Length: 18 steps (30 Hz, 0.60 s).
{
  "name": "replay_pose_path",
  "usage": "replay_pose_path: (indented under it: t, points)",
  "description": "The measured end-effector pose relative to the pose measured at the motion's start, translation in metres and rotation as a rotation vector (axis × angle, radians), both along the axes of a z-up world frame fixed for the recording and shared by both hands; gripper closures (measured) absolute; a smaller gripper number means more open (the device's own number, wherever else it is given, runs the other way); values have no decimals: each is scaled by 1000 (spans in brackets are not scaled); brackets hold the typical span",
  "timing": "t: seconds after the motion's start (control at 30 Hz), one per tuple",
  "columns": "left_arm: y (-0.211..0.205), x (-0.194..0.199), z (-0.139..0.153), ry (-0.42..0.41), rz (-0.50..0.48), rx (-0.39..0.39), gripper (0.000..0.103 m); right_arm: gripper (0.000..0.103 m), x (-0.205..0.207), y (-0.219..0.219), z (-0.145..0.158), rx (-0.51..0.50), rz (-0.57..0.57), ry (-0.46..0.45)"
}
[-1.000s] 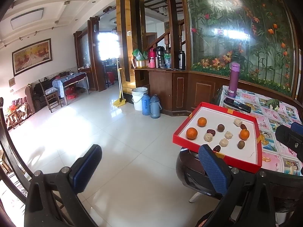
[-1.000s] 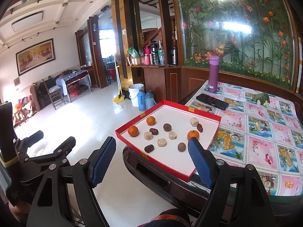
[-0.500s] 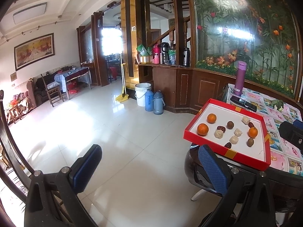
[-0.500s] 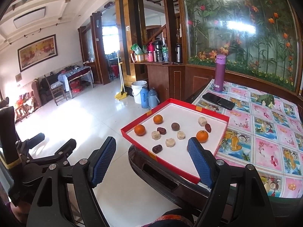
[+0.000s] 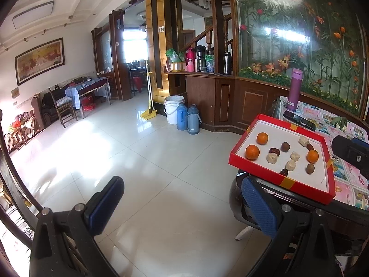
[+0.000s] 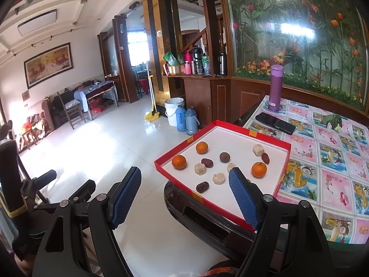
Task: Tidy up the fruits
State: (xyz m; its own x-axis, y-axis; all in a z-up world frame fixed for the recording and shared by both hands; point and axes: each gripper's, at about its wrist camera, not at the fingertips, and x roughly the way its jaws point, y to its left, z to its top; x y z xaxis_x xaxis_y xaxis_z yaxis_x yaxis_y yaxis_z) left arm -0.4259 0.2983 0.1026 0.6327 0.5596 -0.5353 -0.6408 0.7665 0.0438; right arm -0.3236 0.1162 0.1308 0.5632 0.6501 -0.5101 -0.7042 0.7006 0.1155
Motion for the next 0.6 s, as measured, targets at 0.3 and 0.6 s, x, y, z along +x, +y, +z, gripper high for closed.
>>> replay_pose_path:
  t: [0.3,0.6]
  points:
    - [-14,33,7,27,-50,15,0,25,31,-14,-11,20,-68,28]
    - [-31,60,18,52,-64,39,0,25,66,-37,-12,74,-113,93]
